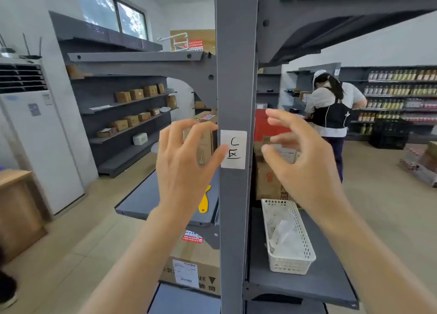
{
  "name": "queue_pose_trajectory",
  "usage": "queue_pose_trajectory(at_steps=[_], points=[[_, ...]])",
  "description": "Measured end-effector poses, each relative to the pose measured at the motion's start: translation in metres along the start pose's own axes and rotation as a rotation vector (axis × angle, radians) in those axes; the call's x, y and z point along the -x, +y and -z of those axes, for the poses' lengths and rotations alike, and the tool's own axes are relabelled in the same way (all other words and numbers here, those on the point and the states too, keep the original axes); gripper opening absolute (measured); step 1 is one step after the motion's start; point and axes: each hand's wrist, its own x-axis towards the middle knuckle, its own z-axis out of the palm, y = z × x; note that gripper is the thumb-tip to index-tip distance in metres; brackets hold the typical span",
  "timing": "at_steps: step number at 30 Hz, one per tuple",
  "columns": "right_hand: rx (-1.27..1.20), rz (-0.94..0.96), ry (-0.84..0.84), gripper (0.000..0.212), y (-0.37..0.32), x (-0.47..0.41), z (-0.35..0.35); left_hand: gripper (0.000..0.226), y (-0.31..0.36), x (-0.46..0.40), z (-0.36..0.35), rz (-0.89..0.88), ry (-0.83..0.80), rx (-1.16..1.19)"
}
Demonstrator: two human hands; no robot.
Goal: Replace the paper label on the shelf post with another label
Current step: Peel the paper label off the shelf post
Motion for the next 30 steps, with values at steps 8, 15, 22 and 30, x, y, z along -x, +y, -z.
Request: queue_pose_trajectory(at_steps=[8, 15, 22, 30], points=[[-0.096, -0.082, 0.039, 0.049, 0.01, -0.014, -0.007, 0.019, -0.01, -0.001, -0.024, 0.034, 0.071, 0.084], [-0.113, -0.075, 0.075, 0.047, 0.008, -0.014, -0.011, 0.014, -0.015, -0.004, -0.029, -0.024, 0.15, 0.031], [-0.079, -0.075, 0.064, 0.047, 0.01, -0.011, -0.018, 0.011, -0.01, -0.012, -0.026, 0.031, 0.084, 0.113], [0.002, -0.046, 0.017, 0.039, 0.011, -0.011, -0.036, 0.017, -0.01, -0.017, -0.022, -0.134, 0.019, -0.149]])
